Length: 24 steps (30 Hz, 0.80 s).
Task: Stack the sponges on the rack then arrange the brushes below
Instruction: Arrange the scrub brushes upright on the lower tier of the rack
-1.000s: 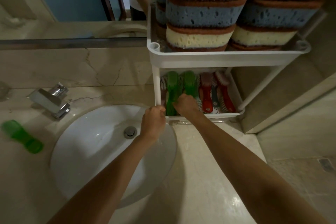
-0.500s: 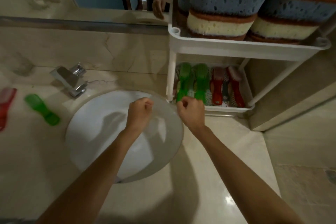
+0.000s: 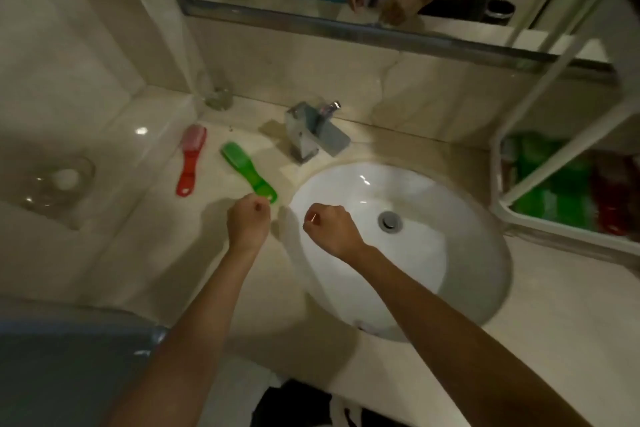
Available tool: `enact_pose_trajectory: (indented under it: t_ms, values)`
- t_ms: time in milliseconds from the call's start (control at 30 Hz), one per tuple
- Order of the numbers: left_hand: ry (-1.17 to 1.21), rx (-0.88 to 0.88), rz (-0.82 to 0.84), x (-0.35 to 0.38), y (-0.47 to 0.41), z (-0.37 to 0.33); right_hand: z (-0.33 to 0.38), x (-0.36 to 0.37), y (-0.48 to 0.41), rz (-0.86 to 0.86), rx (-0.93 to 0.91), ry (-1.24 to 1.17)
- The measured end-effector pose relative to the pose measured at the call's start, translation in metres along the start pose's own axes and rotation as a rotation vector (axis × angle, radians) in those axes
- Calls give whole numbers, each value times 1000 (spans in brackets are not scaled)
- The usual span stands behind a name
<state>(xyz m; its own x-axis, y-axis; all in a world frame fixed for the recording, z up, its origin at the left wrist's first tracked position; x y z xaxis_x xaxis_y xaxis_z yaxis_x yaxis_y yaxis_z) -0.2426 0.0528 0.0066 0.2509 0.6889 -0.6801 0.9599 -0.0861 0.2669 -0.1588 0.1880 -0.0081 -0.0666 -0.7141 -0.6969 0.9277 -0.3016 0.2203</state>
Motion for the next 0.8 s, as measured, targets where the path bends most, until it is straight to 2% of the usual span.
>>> enact_pose_trajectory:
  t_ms: [167,267,400,500,700,800]
  values:
    - [-80,-90,-107,-60,-77,53,42,56,-68,98,31,135]
    - [-243,-117,-84,-70,-119,70,58,59,-103,11,45,191]
    - [-310,-100,-50,-69,-166,82,61,66,-142,-34,91,251]
    - [-349,-91,-37,-66,-187,89,54,72,-157,-37,161,259]
    - [-306,-145,-13,-65,-208,95,57,79,-164,-29,164,229]
    - [-308,-94,-17,-68,-205,91,59,84,-166,4,173,219]
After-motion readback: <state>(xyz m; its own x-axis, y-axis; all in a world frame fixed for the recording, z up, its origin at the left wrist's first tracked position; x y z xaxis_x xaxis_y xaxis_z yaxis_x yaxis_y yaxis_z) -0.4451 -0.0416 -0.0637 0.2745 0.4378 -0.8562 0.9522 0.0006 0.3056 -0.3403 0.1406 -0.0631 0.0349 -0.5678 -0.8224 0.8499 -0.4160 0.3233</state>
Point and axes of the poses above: each hand's wrist, its own y-axis away from the middle knuckle, its own x-axis out of the palm, z = x × y, the point moved 8 cm from there along -y, towards the middle knuckle, and after that the axes turned 2 degrees about -x, right-handed, at the moved point
